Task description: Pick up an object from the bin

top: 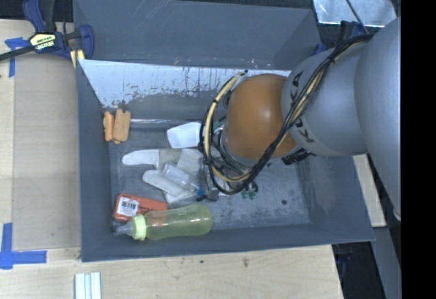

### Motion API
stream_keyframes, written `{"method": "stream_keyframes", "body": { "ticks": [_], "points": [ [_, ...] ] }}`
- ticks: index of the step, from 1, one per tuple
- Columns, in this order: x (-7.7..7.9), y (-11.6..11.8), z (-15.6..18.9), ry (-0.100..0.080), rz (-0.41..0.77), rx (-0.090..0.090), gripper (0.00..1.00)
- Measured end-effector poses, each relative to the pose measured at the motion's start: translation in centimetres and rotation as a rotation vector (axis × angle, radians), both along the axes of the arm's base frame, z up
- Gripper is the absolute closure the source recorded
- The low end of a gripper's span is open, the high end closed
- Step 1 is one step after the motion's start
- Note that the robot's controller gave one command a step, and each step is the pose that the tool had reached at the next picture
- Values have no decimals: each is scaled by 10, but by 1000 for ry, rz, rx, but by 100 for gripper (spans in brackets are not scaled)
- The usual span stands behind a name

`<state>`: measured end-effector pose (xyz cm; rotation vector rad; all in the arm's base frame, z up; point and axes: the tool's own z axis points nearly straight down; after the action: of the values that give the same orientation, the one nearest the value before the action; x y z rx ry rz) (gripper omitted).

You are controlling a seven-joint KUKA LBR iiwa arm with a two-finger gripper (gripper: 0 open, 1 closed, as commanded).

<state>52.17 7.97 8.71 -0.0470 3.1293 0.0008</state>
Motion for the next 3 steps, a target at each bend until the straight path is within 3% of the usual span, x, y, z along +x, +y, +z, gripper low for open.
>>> {"method": "stream_keyframes", "body": {
  "ticks": [1,2,3],
  "points": [
    [0,0,0,0,-1,0,100],
    [-16,12,18,9,24,-2,100],
    [7,-24,33,9,70,-1,0]
  ]
}}
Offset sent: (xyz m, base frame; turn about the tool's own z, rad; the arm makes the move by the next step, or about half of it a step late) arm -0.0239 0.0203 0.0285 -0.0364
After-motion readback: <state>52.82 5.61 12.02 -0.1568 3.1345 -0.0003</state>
